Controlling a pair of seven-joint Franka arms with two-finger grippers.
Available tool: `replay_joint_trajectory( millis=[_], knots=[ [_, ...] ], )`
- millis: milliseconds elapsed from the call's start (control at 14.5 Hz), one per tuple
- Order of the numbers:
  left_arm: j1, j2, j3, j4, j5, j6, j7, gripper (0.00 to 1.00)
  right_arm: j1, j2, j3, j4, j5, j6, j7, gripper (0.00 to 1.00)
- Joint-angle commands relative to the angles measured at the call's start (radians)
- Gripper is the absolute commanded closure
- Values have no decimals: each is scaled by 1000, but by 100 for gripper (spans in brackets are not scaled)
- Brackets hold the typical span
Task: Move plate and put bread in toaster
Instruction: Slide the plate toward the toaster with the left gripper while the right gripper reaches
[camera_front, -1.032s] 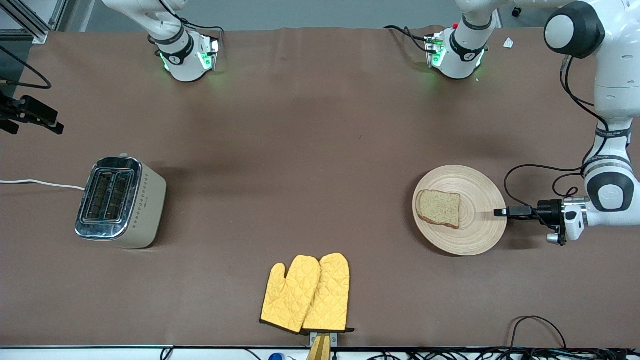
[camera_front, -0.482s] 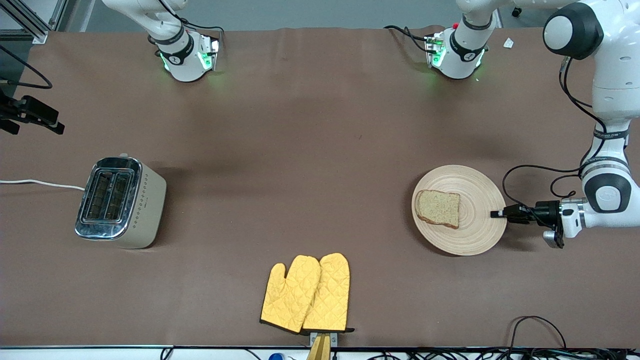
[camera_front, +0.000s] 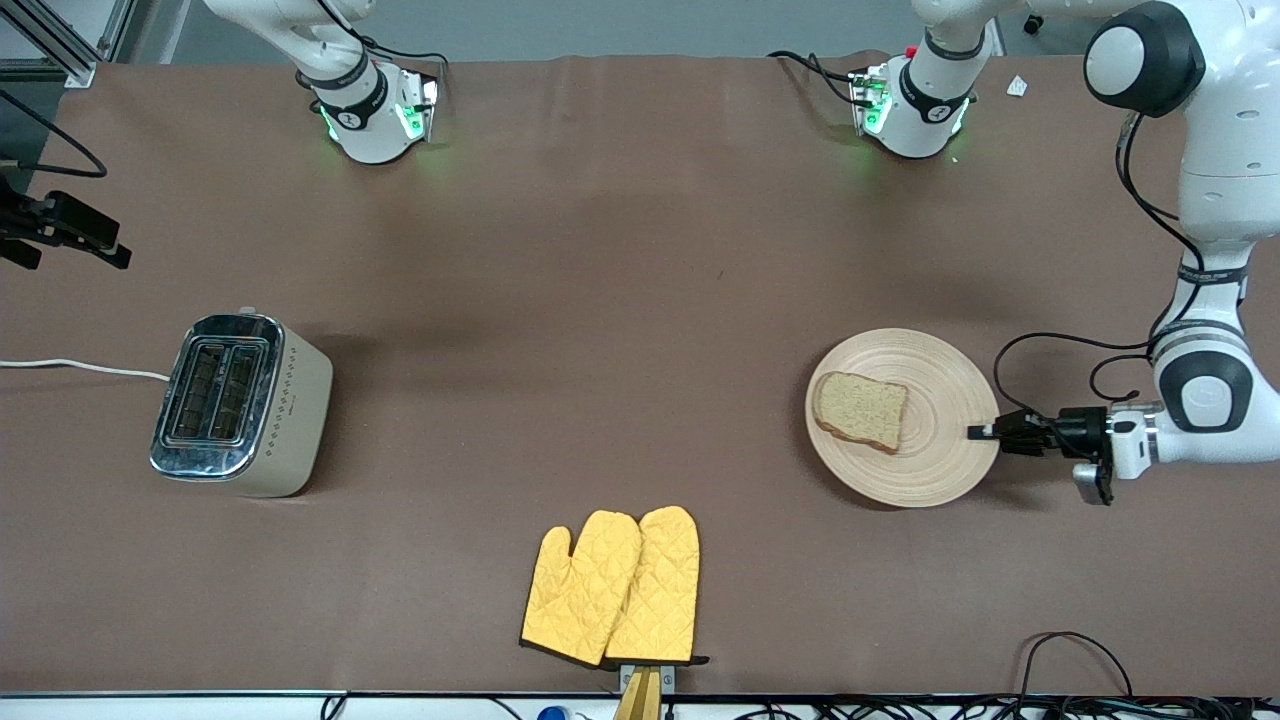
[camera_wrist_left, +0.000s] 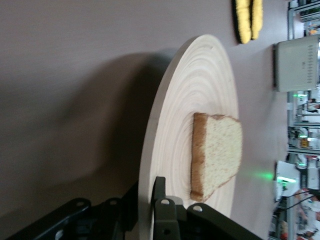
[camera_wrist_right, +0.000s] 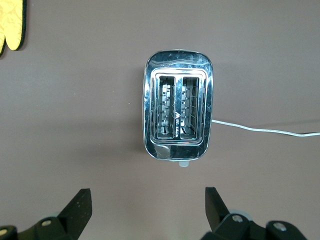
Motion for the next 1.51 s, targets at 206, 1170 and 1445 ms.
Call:
replay_joint_trajectory(
  millis=[206,1170,1445],
  knots=[
    [-32,2,-201,2,-65,40,-226,99,0,-5,4,2,-7,0,-4,0],
    [-662,120,-204,98,-559,710,-376,100,162,189,7,-233,97,444,206,0],
    [-762,189,-195,190,-572,762,-356,99,219,298,7,-230,101,576,285,0]
  ],
)
